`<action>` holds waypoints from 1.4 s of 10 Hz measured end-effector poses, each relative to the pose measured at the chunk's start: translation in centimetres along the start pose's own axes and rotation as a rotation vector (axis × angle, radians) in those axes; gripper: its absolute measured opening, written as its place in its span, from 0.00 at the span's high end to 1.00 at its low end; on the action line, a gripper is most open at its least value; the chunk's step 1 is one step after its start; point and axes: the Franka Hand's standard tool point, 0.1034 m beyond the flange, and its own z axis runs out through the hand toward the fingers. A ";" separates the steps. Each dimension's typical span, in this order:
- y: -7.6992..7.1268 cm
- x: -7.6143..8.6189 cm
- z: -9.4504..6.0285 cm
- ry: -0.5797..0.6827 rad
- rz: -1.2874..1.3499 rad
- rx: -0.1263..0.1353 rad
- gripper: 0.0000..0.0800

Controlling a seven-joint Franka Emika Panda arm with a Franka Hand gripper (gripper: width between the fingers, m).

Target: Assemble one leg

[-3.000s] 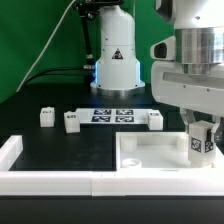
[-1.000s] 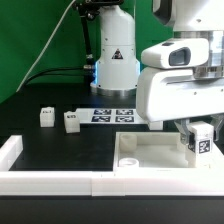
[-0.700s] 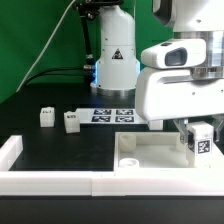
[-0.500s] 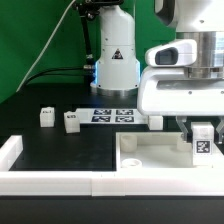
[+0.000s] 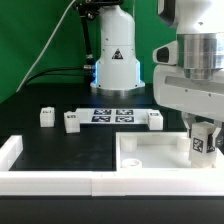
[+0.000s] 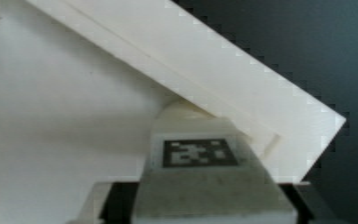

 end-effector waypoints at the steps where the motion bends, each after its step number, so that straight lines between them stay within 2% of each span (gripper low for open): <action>1: 0.0 0.0 0.0 -0.003 0.085 0.002 0.64; 3: 0.0 0.0 0.0 -0.019 0.283 0.009 0.64; 4: -0.1 0.0 0.0 -0.019 0.245 0.009 0.50; 5: 0.0 0.0 0.0 -0.020 0.187 0.007 0.50; 6: 0.0 0.0 -0.1 -0.023 0.050 0.003 0.33; 7: 0.1 0.2 -0.1 -0.023 -0.127 0.005 0.21; 14: 0.1 0.5 -0.1 -0.010 -0.933 0.005 0.19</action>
Offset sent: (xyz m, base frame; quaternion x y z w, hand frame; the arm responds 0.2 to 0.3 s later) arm 0.0000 0.0000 0.0000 0.0000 0.0000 0.0000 1.0000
